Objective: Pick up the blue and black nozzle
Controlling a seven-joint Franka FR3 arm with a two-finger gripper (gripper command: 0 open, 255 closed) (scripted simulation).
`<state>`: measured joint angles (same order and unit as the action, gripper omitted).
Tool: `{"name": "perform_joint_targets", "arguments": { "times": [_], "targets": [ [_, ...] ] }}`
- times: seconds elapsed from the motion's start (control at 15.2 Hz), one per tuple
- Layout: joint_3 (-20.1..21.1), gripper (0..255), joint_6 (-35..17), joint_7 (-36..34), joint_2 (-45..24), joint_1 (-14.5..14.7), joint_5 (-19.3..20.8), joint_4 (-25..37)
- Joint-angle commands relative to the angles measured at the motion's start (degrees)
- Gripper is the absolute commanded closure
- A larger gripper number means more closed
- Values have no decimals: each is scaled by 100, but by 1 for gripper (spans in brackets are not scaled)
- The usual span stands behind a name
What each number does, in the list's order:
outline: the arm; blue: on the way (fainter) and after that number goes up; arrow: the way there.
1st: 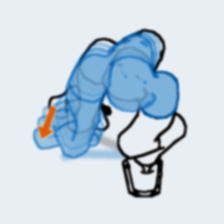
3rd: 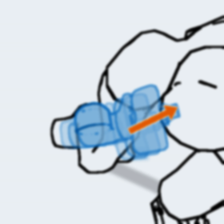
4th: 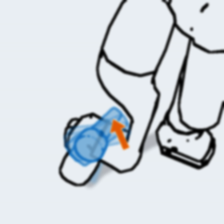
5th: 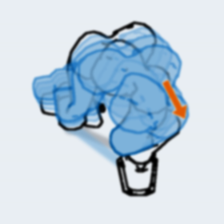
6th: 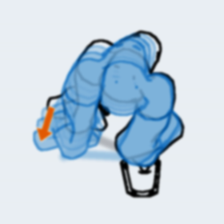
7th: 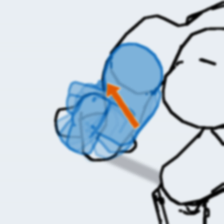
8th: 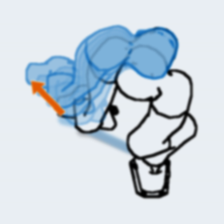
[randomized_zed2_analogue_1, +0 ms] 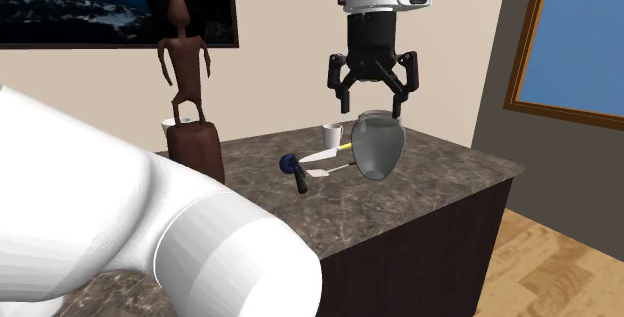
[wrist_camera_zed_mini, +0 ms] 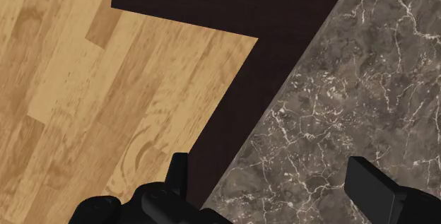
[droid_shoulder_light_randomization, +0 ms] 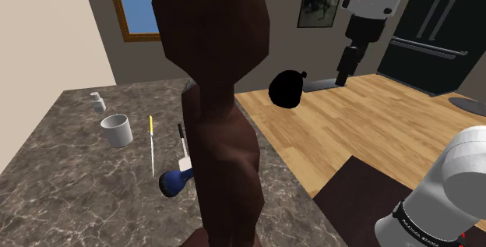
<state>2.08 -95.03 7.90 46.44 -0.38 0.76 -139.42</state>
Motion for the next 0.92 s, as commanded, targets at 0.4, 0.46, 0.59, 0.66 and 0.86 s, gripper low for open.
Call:
{"name": "perform_joint_targets", "arguments": {
  "times": [0.4,0.46,0.59,0.66,0.86],
  "targets": [
    [235,0,-994,236,-883,382,-230,-39],
    [276,0,-1151,277,-1041,443,-264,-25],
    [361,0,-1457,361,-1365,563,-327,19],
    [405,0,-1605,402,-1530,621,-356,50],
    [543,0,-2028,529,-2034,786,-433,171]
  ]
}}
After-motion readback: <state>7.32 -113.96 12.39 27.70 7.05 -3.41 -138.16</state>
